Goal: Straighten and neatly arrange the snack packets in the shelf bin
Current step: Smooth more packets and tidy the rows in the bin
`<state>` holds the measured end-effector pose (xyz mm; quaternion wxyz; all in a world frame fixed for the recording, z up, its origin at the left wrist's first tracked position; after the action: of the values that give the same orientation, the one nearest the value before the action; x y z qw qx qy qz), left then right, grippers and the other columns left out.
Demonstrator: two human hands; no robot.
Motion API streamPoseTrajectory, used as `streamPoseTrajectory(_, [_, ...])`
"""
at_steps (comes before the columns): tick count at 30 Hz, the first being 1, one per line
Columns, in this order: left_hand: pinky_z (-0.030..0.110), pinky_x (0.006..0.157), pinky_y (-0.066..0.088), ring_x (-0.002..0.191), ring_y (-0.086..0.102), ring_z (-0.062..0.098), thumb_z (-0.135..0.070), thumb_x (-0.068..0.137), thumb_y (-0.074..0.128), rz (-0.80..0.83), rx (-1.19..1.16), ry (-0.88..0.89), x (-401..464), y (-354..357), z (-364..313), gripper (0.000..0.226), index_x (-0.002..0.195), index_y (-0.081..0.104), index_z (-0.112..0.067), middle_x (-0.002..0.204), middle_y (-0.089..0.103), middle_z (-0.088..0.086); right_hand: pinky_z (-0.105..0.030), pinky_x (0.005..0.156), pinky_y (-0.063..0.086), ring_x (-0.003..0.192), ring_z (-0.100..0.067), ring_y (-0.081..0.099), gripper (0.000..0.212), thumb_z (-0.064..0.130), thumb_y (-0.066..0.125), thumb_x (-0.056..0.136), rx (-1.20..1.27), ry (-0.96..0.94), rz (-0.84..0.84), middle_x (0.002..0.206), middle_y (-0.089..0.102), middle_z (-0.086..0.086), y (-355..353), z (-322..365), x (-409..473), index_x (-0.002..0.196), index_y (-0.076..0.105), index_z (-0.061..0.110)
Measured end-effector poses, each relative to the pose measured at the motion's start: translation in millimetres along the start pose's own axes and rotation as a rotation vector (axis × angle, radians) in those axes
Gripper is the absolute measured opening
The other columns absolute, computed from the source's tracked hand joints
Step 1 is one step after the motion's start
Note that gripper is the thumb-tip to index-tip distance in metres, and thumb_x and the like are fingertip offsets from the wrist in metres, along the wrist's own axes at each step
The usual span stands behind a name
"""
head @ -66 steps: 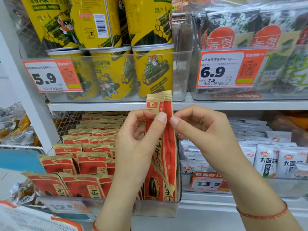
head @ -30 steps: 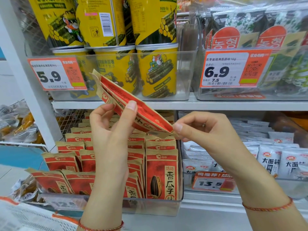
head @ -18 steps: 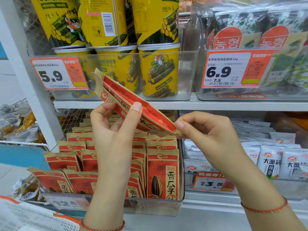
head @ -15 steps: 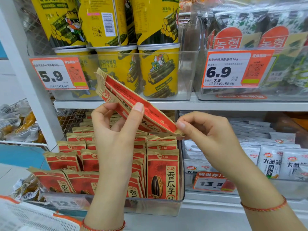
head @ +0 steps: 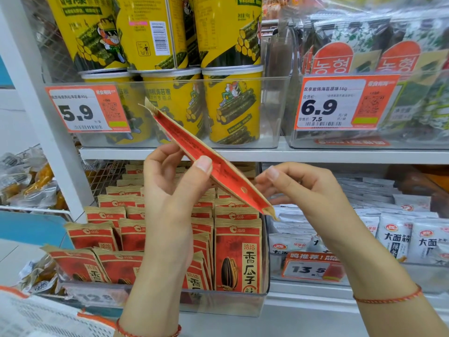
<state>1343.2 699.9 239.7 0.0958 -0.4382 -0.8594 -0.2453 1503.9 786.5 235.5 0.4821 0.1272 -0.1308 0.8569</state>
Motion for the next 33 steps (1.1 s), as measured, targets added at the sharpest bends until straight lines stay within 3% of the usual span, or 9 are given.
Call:
streamPoseTrajectory(4, [0.041,0.092,0.046,0.107,0.055,0.021,-0.045,0.05,0.063,0.11,0.045,-0.035,-6.1,12.3,0.2,0.063,0.11,0.049,-0.031,0.12,0.055,0.004,-0.01,0.058,0.048,0.059,-0.001,0.063,0.036,0.048,0.056,0.086,-0.019,0.147,0.157,0.065,0.07,0.007,8.3,-1.8,-2.1,0.086,0.072,0.016])
streamPoseTrajectory(8, [0.027,0.08,0.044,0.095,0.056,0.011,-0.044,0.051,0.063,0.153,0.029,-0.063,-7.3,17.0,1.8,0.083,0.128,0.049,-0.016,0.117,0.057,0.003,-0.009,0.048,0.04,0.043,0.0,0.054,0.036,0.043,0.052,0.083,0.134,0.22,0.278,0.052,0.062,0.008,12.6,-0.9,-6.4,0.075,0.066,0.011])
streamPoseTrajectory(10, [0.021,0.073,0.045,0.086,0.058,0.005,-0.046,0.057,0.064,0.189,0.042,-0.076,-5.7,15.3,3.6,0.082,0.132,0.05,-0.013,0.11,0.06,0.0,-0.012,0.051,0.044,0.049,-0.004,0.058,0.033,0.044,0.061,0.085,0.194,0.222,0.275,0.062,0.067,0.004,8.8,-3.0,-5.7,0.077,0.07,0.012])
streamPoseTrajectory(13, [0.017,0.066,0.047,0.075,0.062,0.003,-0.041,0.074,0.067,0.235,0.029,-0.113,-4.2,14.0,6.7,0.05,0.116,0.06,-0.016,0.097,0.067,-0.004,-0.019,0.058,0.05,0.064,-0.013,0.066,0.032,0.043,0.071,0.075,0.224,0.235,0.236,0.079,0.072,-0.006,2.1,-7.6,-3.4,0.088,0.072,0.014])
streamPoseTrajectory(15, [0.023,0.067,0.053,0.079,0.068,0.011,-0.039,0.085,0.056,0.226,0.005,-0.136,-4.2,13.3,6.8,0.032,0.106,0.068,-0.018,0.097,0.073,0.003,-0.022,0.062,0.054,0.07,-0.015,0.069,0.03,0.036,0.072,0.073,0.198,0.226,0.158,0.083,0.074,-0.009,-2.2,-9.6,-1.7,0.091,0.07,0.013])
streamPoseTrajectory(18, [0.028,0.073,0.058,0.091,0.072,0.016,-0.047,0.087,0.051,0.235,0.036,-0.115,-7.5,15.7,0.3,0.034,0.1,0.072,-0.025,0.102,0.075,0.003,-0.023,0.065,0.055,0.074,-0.016,0.071,0.032,0.026,0.073,0.068,0.156,0.156,0.06,0.087,0.073,-0.018,-3.0,-8.4,0.4,0.095,0.067,0.009])
streamPoseTrajectory(23, [0.021,0.077,0.054,0.091,0.07,0.006,-0.024,0.069,0.078,0.276,0.339,0.074,-4.6,10.0,-6.1,0.026,0.093,0.071,-0.027,0.093,0.075,-0.011,-0.023,0.081,0.052,0.083,-0.012,0.068,0.038,0.025,0.088,0.06,-0.037,-0.016,0.025,0.087,0.072,0.003,-0.5,-4.5,0.8,0.087,0.061,0.021])
streamPoseTrajectory(26, [0.017,0.087,0.048,0.104,0.064,0.007,-0.015,0.071,0.083,0.338,0.543,0.334,-1.6,0.8,-14.9,0.026,0.089,0.074,-0.031,0.104,0.068,-0.008,-0.018,0.086,0.048,0.094,-0.009,0.066,0.031,0.025,0.082,0.063,-0.096,-0.163,0.021,0.093,0.071,0.007,-3.4,0.3,-0.7,0.084,0.059,0.027])
streamPoseTrajectory(33, [0.014,0.089,0.046,0.114,0.06,0.01,-0.034,0.072,0.072,0.417,0.547,0.383,-3.8,-4.2,-22.6,0.019,0.09,0.076,-0.032,0.115,0.059,-0.016,-0.02,0.095,0.045,0.11,-0.006,0.06,0.022,0.035,0.072,0.071,-0.152,-0.268,-0.027,0.107,0.066,0.019,-3.7,-0.1,-1.9,0.085,0.054,0.036])
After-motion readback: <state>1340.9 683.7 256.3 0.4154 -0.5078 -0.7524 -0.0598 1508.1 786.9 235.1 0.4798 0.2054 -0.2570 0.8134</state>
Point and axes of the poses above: each hand's wrist, its own x-axis towards the middle knuckle, its own y-axis out of the palm, z = x × y, the point moved 4 cm from there along x, towards the middle knuckle
